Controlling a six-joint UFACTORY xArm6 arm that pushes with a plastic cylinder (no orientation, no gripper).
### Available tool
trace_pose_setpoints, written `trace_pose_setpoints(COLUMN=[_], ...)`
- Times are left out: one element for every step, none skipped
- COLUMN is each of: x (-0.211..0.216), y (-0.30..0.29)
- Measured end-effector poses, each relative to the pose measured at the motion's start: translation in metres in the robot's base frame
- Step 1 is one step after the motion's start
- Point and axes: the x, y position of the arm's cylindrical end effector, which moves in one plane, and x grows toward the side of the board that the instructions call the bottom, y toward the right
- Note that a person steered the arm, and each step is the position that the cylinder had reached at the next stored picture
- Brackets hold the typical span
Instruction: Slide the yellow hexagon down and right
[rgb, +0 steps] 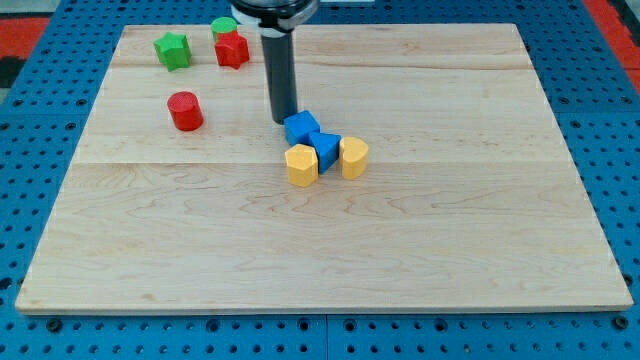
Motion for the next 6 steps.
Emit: trace_pose_setpoints(x=[0.001, 0.015, 0.037, 0.050, 0.064, 0.084], y=[-0.008, -0.032, -0.010, 0.001, 0.001, 0.001])
